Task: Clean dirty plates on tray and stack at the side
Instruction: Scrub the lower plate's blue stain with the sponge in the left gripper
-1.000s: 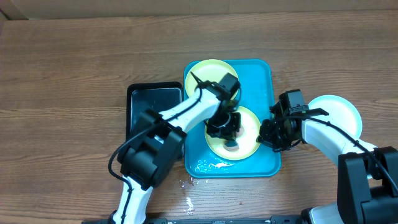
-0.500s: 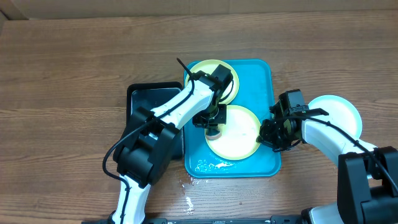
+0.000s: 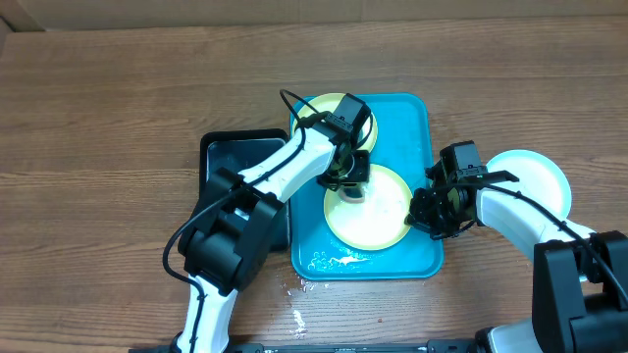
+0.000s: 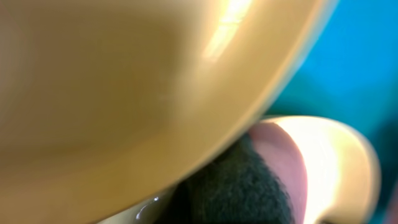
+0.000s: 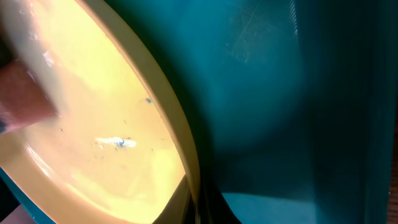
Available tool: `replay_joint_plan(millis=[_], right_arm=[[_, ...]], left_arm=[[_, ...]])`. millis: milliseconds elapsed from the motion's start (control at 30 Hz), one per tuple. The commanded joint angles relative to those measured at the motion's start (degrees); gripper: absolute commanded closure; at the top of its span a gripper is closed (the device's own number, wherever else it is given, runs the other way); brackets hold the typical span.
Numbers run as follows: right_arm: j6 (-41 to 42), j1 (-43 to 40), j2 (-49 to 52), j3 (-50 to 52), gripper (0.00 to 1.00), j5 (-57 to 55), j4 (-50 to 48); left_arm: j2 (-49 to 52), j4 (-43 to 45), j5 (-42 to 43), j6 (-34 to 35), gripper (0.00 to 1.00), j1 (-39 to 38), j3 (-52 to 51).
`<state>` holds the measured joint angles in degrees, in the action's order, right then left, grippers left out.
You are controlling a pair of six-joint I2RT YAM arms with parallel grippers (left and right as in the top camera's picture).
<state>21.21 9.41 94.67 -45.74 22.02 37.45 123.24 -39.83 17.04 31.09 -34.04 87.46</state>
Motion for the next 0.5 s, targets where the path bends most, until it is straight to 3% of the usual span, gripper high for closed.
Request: replay_joint_plan(millis=[0, 467], right_arm=[[-0.2, 0.0, 1.79, 1.57, 0.96, -3.48, 0.52], [-0.2, 0.0, 1.79, 1.57, 0.96, -3.48, 0.52]], left_arm=[[2.8, 2.36, 8.72, -1.31, 0.96, -2.82, -2.78], [6.73, -0.07, 15.63, -0.55, 0.96, -8.07, -3.23]])
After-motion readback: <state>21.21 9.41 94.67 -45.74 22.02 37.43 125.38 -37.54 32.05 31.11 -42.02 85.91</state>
